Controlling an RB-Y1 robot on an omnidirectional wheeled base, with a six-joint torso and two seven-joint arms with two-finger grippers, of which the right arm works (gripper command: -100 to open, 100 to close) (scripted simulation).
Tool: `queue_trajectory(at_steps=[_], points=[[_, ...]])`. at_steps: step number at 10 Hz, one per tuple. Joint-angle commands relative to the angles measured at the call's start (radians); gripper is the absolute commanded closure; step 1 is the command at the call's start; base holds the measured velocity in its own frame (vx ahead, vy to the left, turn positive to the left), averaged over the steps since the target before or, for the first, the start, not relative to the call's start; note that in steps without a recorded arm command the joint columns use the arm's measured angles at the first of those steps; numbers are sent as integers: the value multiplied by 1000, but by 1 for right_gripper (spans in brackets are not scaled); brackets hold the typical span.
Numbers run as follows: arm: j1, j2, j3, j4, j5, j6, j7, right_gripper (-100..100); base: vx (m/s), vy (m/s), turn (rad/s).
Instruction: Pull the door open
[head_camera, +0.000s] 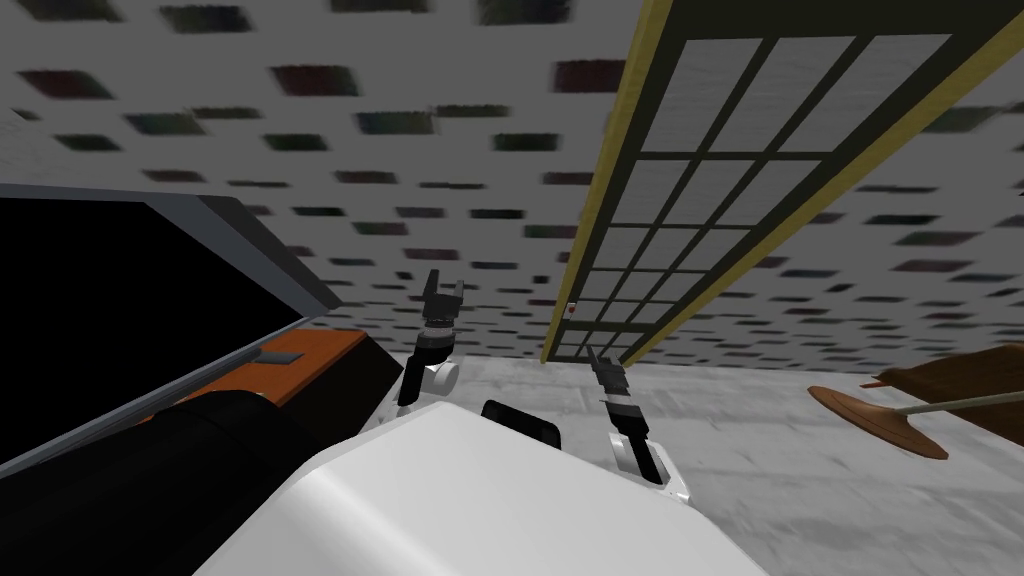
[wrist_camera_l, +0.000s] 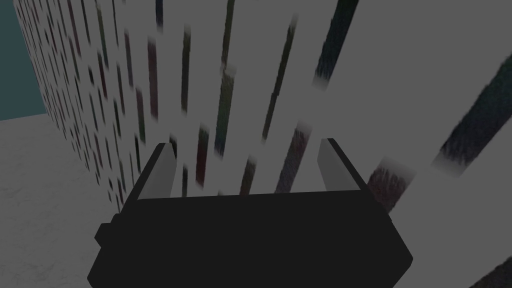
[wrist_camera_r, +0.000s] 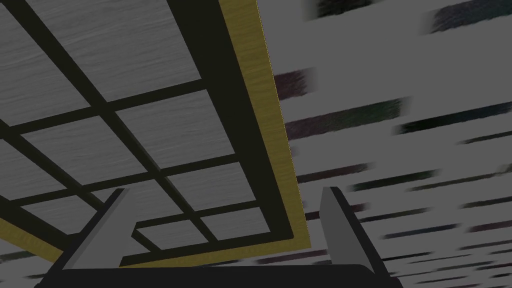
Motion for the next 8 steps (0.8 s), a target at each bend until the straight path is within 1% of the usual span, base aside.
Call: queue_trajectory(at_steps=[1,6,7,8], points=[[-12,-3,-7,47,10,-13,26,-100,94,-10,20],[-46,-12,-26,167,39,-37,94,-100,100,-9,18],[-59,-15,-33,214,50,-46,121,-100,121,-1,32],[-65,-17,-36,235,55,-50,133,-100,133,-3,25]])
